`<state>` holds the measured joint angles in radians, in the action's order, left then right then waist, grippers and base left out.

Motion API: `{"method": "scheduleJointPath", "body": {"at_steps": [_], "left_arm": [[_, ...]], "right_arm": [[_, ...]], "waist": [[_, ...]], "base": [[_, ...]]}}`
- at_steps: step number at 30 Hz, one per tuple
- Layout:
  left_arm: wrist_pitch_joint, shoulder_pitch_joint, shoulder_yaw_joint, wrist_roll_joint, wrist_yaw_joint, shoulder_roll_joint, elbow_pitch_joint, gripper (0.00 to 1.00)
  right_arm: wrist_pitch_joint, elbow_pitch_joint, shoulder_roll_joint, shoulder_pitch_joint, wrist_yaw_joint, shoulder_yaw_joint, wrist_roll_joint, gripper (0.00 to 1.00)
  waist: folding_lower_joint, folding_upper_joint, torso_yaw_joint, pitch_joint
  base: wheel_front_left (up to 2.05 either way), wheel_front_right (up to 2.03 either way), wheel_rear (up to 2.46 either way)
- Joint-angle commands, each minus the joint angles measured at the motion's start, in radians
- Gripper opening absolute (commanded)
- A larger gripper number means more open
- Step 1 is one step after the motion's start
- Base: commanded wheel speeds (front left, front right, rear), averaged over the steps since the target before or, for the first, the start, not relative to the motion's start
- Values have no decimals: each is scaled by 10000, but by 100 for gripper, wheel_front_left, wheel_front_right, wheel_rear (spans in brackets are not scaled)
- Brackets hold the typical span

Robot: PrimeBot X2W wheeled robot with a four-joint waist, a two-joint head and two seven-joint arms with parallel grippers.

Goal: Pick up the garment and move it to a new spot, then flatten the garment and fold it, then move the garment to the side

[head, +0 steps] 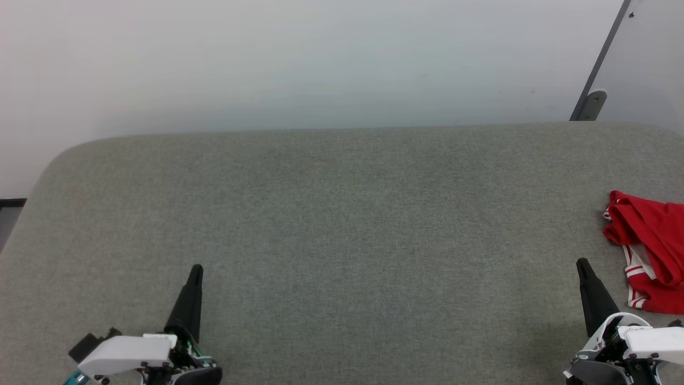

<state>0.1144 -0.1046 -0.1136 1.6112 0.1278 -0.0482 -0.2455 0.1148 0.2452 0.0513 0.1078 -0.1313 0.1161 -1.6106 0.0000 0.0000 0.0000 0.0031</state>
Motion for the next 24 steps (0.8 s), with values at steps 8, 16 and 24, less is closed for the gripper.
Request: {"method": "scheduleJointPath", "body": {"at_steps": [8,16,24], "left_arm": [[32,-112,-23,28,53,-3,-13,0],[33,-111,-22,27,53,-1,-12,0],[33,-111,-26,25,53,-2,-12,0]], "right_arm": [[25,-28,-35,20,10,-5,-41,0],[25,-28,-36,20,10,-6,-41,0],[24,-28,-36,20,10,-7,-42,0]], "waist": [[0,0,0,0],[0,0,0,0],[0,0,0,0]], "base": [[0,0,0],[0,0,0],[0,0,0]]}}
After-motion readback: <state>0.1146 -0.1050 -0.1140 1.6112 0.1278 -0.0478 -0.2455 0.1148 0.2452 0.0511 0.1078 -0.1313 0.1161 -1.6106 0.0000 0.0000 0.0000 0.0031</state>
